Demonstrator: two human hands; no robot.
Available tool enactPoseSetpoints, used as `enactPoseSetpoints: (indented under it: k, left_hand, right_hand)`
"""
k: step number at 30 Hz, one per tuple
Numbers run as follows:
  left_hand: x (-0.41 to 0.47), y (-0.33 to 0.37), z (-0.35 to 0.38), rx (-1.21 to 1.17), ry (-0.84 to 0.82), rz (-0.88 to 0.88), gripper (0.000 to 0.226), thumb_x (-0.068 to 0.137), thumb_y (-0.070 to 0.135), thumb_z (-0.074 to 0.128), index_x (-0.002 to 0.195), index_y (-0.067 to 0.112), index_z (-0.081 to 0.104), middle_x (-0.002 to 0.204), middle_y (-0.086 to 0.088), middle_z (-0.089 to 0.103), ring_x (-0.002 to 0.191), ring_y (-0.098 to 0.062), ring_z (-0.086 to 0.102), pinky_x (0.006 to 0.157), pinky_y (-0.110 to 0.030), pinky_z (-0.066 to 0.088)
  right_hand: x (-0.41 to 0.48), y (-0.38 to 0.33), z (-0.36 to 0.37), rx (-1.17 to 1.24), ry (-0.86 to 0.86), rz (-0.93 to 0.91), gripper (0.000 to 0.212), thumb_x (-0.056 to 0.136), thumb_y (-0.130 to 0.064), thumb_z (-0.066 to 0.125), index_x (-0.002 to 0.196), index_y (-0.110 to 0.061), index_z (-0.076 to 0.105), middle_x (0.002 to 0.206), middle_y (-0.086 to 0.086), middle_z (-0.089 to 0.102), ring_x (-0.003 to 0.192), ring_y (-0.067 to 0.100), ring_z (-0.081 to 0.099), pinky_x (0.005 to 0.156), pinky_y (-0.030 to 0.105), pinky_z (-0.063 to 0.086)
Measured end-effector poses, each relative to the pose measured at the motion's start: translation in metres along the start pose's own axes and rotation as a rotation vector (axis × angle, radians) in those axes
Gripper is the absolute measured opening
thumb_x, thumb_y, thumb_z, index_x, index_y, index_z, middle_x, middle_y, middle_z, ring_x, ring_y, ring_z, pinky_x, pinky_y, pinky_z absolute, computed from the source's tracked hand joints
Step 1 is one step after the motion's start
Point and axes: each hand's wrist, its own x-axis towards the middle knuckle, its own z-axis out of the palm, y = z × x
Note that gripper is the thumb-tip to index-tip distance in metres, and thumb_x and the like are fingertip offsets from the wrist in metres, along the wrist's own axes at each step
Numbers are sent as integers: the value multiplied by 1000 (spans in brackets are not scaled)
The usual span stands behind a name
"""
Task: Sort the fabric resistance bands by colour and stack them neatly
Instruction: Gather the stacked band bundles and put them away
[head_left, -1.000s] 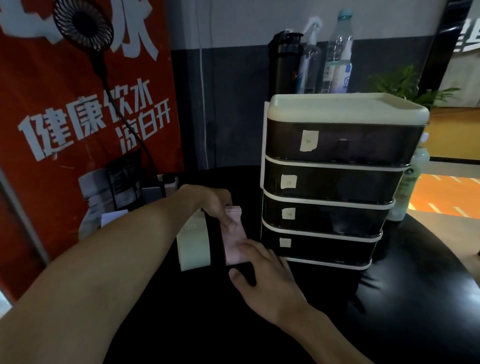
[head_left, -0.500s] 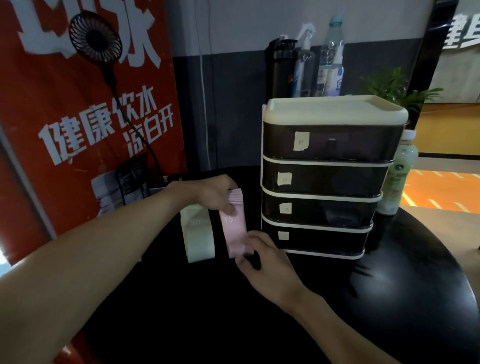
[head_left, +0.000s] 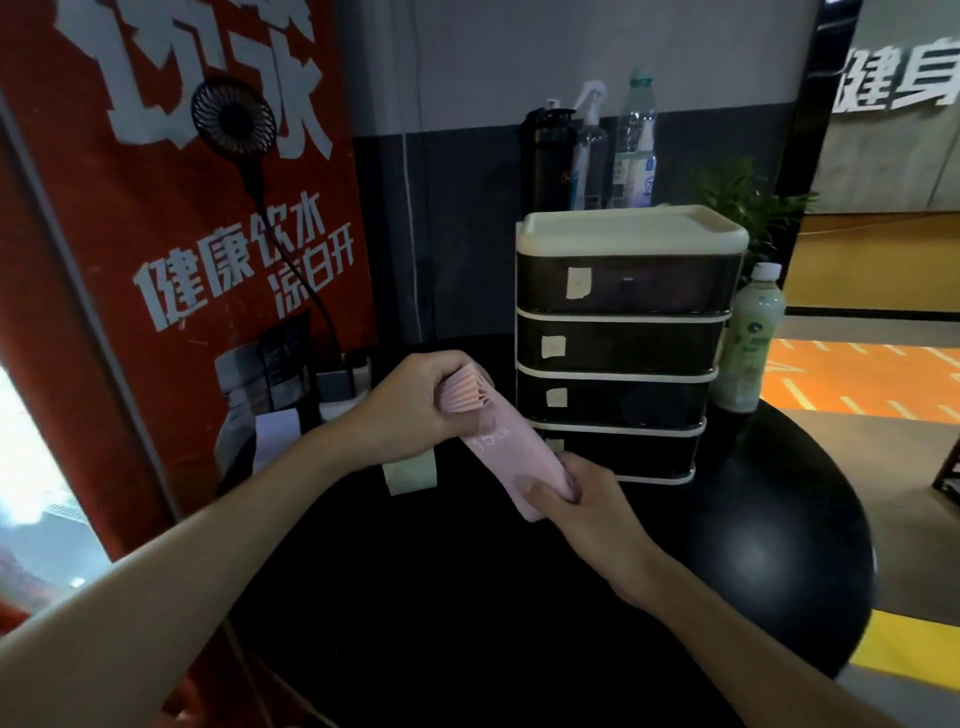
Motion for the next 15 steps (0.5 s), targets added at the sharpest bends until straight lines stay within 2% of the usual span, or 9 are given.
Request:
enactPoseSetpoints:
  k: [2,3,6,8,10,12,13,15]
  left_hand:
    - [-13,0,23,-71,66,-25,27,78,10,83,100,12,67,88,3,68,78,2,62,70,-14,49]
    - [-19,-2,36,-110,92,-44,28,77,11,84,99,13,67,88,5,67,78,3,61,70,-14,48]
    - [-38,-11,80,-246,93,-112,36,69,20,88,98,25,67,91,6,67,80,-1,61,72,-17,49]
    - [-46,-15,104,-310,87,-131,38,70,22,87,100,31,67,99,8,68,89,-1,63,79,-16,49]
    - [-51,-15,125,-300,39,-126,37,79,18,83,105,37,64,107,12,66,101,3,62,87,-13,45]
    - [-55,-16,141,-226,-52,-106,38,86,20,76,114,40,59,112,15,63,105,8,58,91,-12,42]
    - [-57,-17,146,-190,-94,-90,39,88,22,74,118,40,56,114,17,61,105,9,56,91,-11,41]
    - [-58,-18,148,-133,-137,-60,34,92,25,70,120,35,53,114,19,58,105,9,54,90,-8,40]
  right_hand:
    - [-14,-1,-20,-191,29,-72,10,88,-19,70,90,-13,63,72,-4,63,62,1,59,57,19,46]
    - [-20,-1,-32,-332,33,-117,12,86,-20,71,83,-13,62,67,-9,57,57,-2,52,54,15,41]
    - [-39,0,-70,-684,-1,-169,22,83,-22,73,79,-5,60,66,-8,48,57,0,46,53,16,35]
    - [-47,0,-89,-787,-14,-175,20,83,-26,74,82,-9,62,71,-5,54,63,2,51,57,18,40]
    - [-54,5,-104,-854,-11,-151,19,82,-38,71,87,-22,63,80,-6,61,71,3,56,65,27,45]
    - [-60,15,-112,-1028,-72,-98,30,80,-54,62,100,-31,59,95,-15,59,87,0,52,78,32,40]
    - [-63,20,-113,-1108,-116,-61,40,80,-58,59,112,-33,55,107,-17,55,99,3,48,87,35,38]
    - [-67,27,-112,-1110,-123,-36,52,82,-56,58,126,-31,46,120,-16,48,113,7,44,96,39,37]
